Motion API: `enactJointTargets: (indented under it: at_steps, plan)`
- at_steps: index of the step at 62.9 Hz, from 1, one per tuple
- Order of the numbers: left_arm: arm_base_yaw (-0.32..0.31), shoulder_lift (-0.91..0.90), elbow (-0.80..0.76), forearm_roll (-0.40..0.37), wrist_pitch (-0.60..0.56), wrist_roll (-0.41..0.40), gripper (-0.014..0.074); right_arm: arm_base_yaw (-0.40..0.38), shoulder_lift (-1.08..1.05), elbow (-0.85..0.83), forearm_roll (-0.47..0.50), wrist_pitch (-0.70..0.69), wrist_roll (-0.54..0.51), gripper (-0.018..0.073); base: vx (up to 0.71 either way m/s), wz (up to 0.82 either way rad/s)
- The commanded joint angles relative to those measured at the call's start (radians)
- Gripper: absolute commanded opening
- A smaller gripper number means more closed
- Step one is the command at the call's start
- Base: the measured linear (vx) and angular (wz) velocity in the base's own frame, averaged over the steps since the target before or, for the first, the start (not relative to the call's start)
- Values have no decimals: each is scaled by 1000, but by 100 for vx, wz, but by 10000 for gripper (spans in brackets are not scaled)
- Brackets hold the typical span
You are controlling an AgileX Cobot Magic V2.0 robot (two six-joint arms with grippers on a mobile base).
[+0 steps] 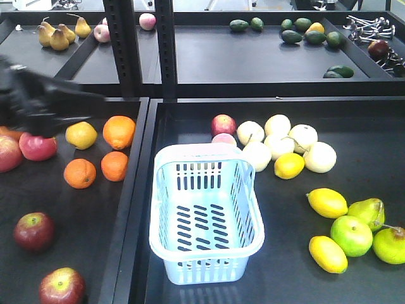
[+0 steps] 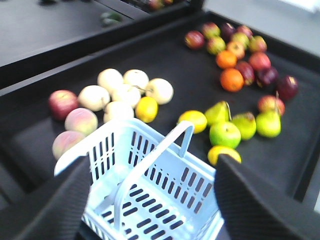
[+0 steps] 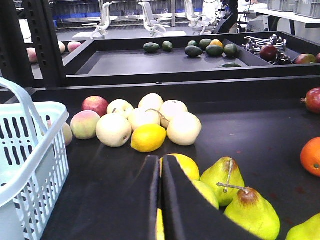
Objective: Pick three apples into basket with both arms
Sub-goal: 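Reach the left gripper over the basket and close on its handle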
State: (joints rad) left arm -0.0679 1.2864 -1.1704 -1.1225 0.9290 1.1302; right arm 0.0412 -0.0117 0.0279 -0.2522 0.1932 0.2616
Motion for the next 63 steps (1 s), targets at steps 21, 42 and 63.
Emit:
enactJointTargets:
  at_steps: [21,42,63]
  plan:
    - [-242,304,-288,258,-72,99,552,-7,-14,12,-12,-71,-8,-4,0,0]
    - [-279,410,-312,298,-131,103,552,-7,-14,12,-12,-71,-8,-4,0,0]
    - [-280,482,-312,299,-150,153,552,-7,-14,12,-12,-69,-8,-4,0,0]
